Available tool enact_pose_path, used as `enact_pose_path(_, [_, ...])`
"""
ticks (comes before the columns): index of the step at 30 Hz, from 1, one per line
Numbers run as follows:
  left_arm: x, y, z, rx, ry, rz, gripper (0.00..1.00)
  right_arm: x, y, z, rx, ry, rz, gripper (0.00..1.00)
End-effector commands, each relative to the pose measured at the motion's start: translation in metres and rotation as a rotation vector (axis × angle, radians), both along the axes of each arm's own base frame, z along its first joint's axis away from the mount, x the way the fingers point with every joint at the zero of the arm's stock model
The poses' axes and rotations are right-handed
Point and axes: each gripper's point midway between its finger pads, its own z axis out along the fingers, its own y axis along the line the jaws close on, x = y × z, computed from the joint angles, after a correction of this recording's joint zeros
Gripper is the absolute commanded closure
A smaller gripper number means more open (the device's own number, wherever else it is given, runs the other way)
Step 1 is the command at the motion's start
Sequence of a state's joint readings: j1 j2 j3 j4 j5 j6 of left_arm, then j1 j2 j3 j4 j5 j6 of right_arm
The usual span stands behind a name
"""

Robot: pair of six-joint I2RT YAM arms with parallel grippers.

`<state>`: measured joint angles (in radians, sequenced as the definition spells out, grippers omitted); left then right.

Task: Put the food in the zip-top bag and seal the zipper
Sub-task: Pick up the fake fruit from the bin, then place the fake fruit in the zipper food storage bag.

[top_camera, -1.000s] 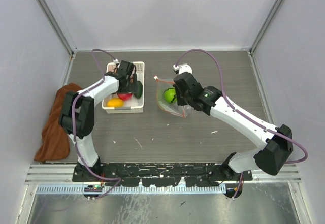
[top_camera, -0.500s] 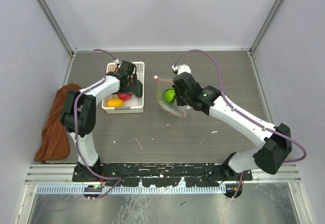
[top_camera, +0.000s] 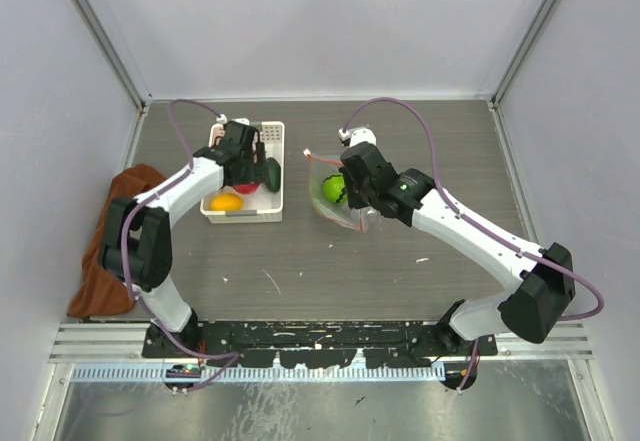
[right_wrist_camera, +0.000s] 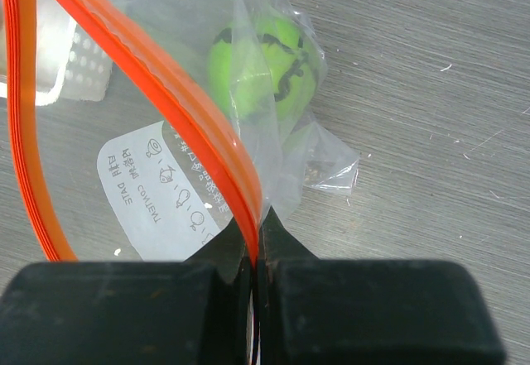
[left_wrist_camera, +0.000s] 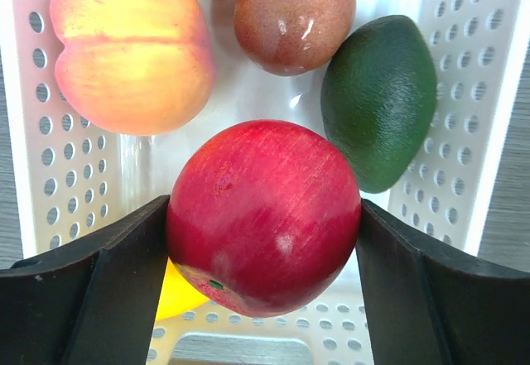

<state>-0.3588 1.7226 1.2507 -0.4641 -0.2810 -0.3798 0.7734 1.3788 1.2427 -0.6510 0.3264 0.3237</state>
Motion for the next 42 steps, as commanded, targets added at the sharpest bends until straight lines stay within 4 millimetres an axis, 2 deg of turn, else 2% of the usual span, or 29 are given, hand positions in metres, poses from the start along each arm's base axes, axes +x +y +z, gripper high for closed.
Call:
enact_pose_path(1, [0.006, -0.007, 0.043, -0.079, -0.13, -0.021, 0.34, 0.003, 0.006, 0.02, 0.06, -0.058, 0.002, 0.99])
enact_pose_path(15, [-0.028, -0.048, 0.12, -0.341, -0.443, -0.275, 0.44, 0.004, 0.006, 0.022, 0.065, -0.062, -0.005, 1.0])
enact_pose_path(17, [-0.038, -0.054, 0.139, -0.377, -0.513, -0.321, 0.44, 0.004, 0.007, 0.023, 0.07, -0.062, -0.004, 1.0])
enact_pose_path(33, [-0.115, -0.123, 0.226, -0.514, -0.86, -0.708, 0.48, 0.003, 0.011, 0.023, 0.087, -0.053, 0.002, 1.0])
enact_pose_path(38, [-0.138, -0.151, 0.242, -0.544, -0.938, -0.842, 0.48, 0.003, 0.014, 0.025, 0.101, -0.053, 0.011, 0.99])
enact_pose_path(42, [-0.146, -0.171, 0.244, -0.573, -0.949, -0.913, 0.48, 0.002, 0.018, 0.026, 0.115, -0.048, 0.025, 1.0])
